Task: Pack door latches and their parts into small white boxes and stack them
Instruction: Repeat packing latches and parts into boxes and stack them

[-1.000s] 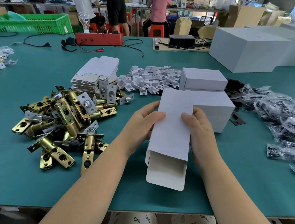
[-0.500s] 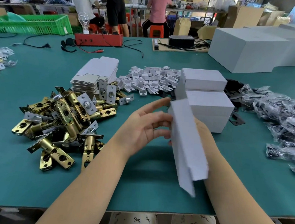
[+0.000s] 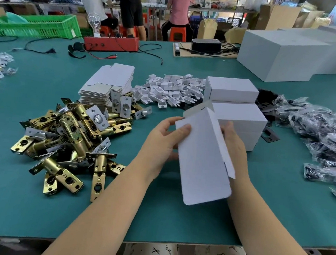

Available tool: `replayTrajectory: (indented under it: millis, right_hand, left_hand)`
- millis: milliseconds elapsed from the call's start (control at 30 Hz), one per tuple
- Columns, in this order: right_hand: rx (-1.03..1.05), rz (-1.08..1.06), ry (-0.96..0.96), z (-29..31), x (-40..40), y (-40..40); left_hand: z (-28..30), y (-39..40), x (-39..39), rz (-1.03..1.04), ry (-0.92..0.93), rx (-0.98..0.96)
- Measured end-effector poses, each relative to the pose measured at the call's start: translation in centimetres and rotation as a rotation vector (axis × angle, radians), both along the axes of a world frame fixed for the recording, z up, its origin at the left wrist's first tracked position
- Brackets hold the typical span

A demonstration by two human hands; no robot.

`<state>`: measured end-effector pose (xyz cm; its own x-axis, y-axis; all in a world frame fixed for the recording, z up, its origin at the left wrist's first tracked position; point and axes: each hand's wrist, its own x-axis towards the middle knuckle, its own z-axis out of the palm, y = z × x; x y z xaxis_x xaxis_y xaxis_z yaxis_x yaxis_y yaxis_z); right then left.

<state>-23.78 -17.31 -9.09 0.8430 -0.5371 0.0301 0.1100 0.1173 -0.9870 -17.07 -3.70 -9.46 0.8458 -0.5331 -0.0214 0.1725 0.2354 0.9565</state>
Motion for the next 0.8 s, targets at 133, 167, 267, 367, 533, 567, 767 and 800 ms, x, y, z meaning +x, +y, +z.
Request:
replayTrajectory:
  millis: [133, 167, 267, 367, 533, 567, 767, 800]
  right_hand:
    - [-0.019, 0.106, -0.006, 0.2, 0.2, 0.7]
    - [-0.072, 0.165, -0.002, -0.1, 0.1, 0.5]
    - [-0.086, 0.208, 0.001, -0.5, -0.3, 0.6]
    - [-0.013, 0.213, 0.026, -0.3, -0.3, 0.5]
    - [0.053, 0.299, 0.033, 0.0, -0.6, 0.3]
    - [0.037, 0.337, 0.057, 0.1, -0.8, 0.3]
    - [0.049, 0.459, 0.083, 0.1, -1.1, -0.2]
    - [0.086, 0.518, 0.07, 0.1, -1.2, -0.4]
  left_hand:
    - [0.1, -0.1, 0.3, 0.169, -0.072, 0.032]
    - [0.0, -0.1, 0.3, 0.196, -0.097, 0.046]
    - [0.0, -0.1, 0.0, 0.241, -0.127, 0.108]
    - [0.3, -0.3, 0.1, 0.276, -0.034, 0.079]
    - [1.1, 0.5, 0.5, -0.015, 0.28, 0.055]
    - [1.1, 0.7, 0.4, -0.105, 0.32, 0.106]
    - [0.8, 1.2, 0.8, -0.149, 0.348, 0.105]
    - [0.9, 1.3, 0.8, -0.125, 0.342, 0.077]
